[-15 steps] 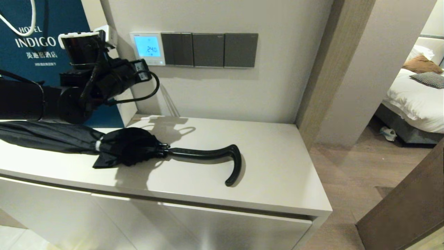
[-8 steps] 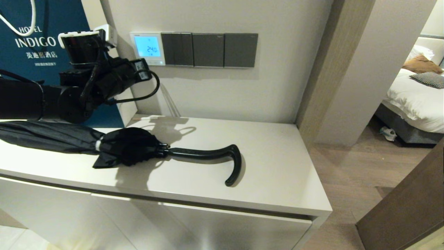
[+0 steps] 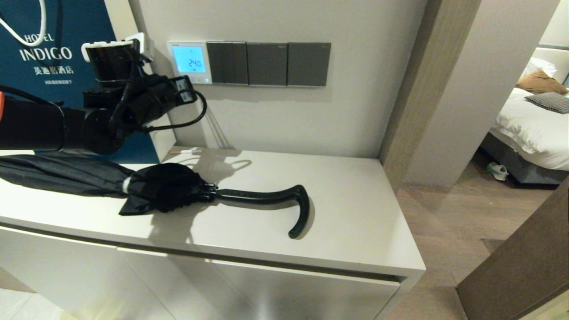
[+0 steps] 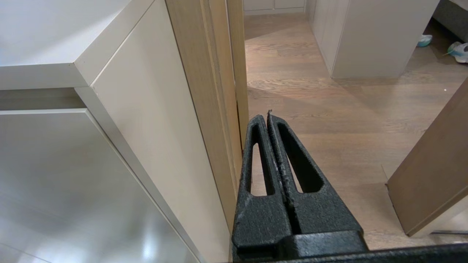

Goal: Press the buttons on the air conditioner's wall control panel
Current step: Press the temperature increase button

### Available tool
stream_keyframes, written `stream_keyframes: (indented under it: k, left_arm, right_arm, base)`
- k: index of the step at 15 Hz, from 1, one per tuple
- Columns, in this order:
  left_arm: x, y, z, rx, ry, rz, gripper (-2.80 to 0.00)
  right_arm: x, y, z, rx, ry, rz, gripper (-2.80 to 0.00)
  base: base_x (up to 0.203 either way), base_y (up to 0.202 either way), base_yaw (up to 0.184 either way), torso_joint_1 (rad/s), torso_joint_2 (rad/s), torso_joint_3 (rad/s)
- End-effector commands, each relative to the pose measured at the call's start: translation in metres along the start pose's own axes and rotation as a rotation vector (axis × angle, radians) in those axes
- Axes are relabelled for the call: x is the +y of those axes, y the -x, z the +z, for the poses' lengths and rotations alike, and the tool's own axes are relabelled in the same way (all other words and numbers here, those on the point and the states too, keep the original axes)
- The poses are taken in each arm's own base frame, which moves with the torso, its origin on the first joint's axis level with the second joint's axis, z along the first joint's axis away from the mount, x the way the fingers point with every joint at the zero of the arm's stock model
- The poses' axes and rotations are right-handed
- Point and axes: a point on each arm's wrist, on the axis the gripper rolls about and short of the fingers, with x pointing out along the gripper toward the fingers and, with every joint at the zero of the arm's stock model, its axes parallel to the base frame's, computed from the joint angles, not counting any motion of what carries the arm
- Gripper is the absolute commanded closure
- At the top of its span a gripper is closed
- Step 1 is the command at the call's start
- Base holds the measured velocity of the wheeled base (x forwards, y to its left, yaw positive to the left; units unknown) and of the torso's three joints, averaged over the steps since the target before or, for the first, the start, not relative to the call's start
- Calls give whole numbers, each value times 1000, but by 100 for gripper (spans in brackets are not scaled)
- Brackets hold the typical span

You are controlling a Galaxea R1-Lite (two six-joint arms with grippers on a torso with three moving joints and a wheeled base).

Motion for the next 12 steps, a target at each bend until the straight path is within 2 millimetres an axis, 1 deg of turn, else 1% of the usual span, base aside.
stream_keyframes:
  k: [1, 12]
  left_arm:
    - [0, -1, -1, -1, 2, 0, 0]
    - [1, 1, 2, -2, 3, 4, 0]
  right_arm:
    - [0, 0, 0, 3, 0, 0, 0]
    - [0, 0, 0, 3, 0, 0, 0]
  base:
    - [0, 0, 0, 0, 0, 0]
    - [0, 0, 0, 0, 0, 0]
